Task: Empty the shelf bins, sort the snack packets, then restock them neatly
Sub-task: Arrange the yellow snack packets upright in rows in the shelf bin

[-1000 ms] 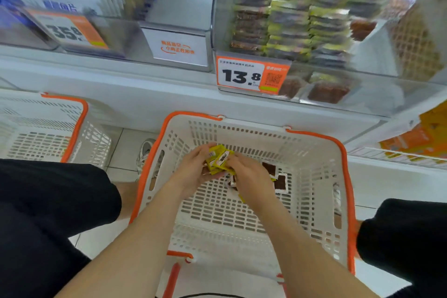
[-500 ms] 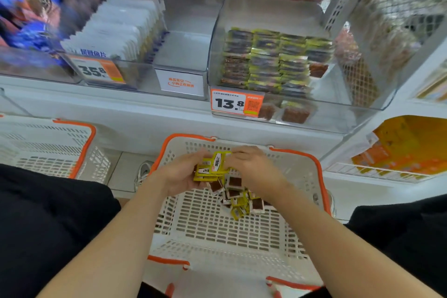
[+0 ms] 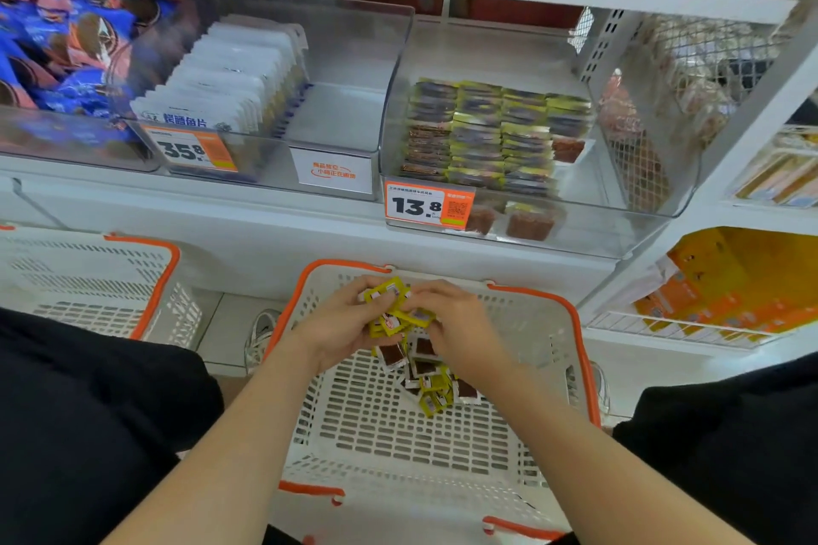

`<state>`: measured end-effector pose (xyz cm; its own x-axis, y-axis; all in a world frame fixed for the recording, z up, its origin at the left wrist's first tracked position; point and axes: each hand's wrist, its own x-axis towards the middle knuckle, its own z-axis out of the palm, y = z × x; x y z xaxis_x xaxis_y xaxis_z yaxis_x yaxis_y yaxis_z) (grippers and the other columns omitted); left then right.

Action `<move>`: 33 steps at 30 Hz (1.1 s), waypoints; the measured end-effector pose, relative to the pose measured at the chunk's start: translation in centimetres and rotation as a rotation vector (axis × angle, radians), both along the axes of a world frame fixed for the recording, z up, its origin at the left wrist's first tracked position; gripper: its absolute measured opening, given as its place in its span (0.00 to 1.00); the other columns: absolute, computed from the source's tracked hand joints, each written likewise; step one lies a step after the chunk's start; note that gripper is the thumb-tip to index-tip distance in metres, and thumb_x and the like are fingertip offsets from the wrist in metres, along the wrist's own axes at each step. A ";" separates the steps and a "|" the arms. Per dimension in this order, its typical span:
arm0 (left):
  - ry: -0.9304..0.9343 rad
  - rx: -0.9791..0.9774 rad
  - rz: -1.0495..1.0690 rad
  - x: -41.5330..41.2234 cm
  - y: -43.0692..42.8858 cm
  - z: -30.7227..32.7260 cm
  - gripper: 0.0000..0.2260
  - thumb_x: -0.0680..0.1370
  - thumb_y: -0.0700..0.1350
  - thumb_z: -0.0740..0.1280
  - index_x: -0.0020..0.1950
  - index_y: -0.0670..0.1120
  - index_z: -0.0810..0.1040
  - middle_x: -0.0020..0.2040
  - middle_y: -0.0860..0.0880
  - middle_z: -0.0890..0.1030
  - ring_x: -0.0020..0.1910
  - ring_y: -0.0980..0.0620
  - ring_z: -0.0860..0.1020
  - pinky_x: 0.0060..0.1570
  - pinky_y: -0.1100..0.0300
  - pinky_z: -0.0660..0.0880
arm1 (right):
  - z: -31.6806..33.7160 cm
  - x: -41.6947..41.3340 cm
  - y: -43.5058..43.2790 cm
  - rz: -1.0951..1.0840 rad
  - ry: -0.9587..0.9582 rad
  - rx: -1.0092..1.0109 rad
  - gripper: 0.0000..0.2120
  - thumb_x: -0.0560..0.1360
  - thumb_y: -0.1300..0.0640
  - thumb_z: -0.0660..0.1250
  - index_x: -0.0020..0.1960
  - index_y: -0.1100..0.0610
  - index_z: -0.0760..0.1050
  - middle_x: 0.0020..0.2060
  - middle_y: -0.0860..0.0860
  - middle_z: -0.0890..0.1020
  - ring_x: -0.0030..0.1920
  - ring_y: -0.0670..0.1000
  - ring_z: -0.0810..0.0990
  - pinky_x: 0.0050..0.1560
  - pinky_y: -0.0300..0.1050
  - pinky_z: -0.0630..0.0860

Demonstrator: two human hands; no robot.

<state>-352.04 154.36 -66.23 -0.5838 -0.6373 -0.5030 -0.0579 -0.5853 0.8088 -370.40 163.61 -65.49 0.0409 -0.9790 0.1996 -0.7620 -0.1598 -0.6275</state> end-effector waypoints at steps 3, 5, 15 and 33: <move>0.069 0.055 0.030 -0.3 0.1 0.7 0.13 0.85 0.44 0.66 0.68 0.41 0.79 0.61 0.36 0.84 0.58 0.40 0.85 0.48 0.51 0.84 | 0.2 0.4 0.2 0.024 -0.071 0.062 0.20 0.72 0.63 0.71 0.63 0.55 0.84 0.65 0.47 0.82 0.65 0.43 0.76 0.68 0.26 0.66; 0.065 0.071 0.012 -0.2 -0.1 0.8 0.13 0.85 0.39 0.64 0.69 0.42 0.80 0.62 0.36 0.83 0.57 0.39 0.85 0.49 0.50 0.84 | 0.2 0.6 0.0 -0.007 -0.153 0.089 0.18 0.76 0.56 0.71 0.65 0.51 0.84 0.67 0.41 0.80 0.67 0.37 0.75 0.69 0.29 0.68; -0.029 -0.025 -0.050 -0.6 0.0 -0.2 0.17 0.82 0.30 0.63 0.69 0.43 0.74 0.57 0.33 0.84 0.57 0.34 0.84 0.56 0.41 0.83 | -0.1 -0.5 -1.5 -0.351 -0.154 0.302 0.18 0.76 0.55 0.76 0.65 0.49 0.78 0.49 0.50 0.81 0.48 0.51 0.81 0.54 0.49 0.79; -0.247 -0.365 -0.025 -1.1 0.2 -0.1 0.17 0.77 0.36 0.76 0.62 0.50 0.80 0.49 0.42 0.87 0.48 0.40 0.87 0.47 0.42 0.85 | -1.0 -0.8 -1.4 -0.510 -0.724 0.405 0.03 0.79 0.58 0.73 0.52 0.52 0.85 0.44 0.50 0.88 0.46 0.52 0.87 0.48 0.50 0.85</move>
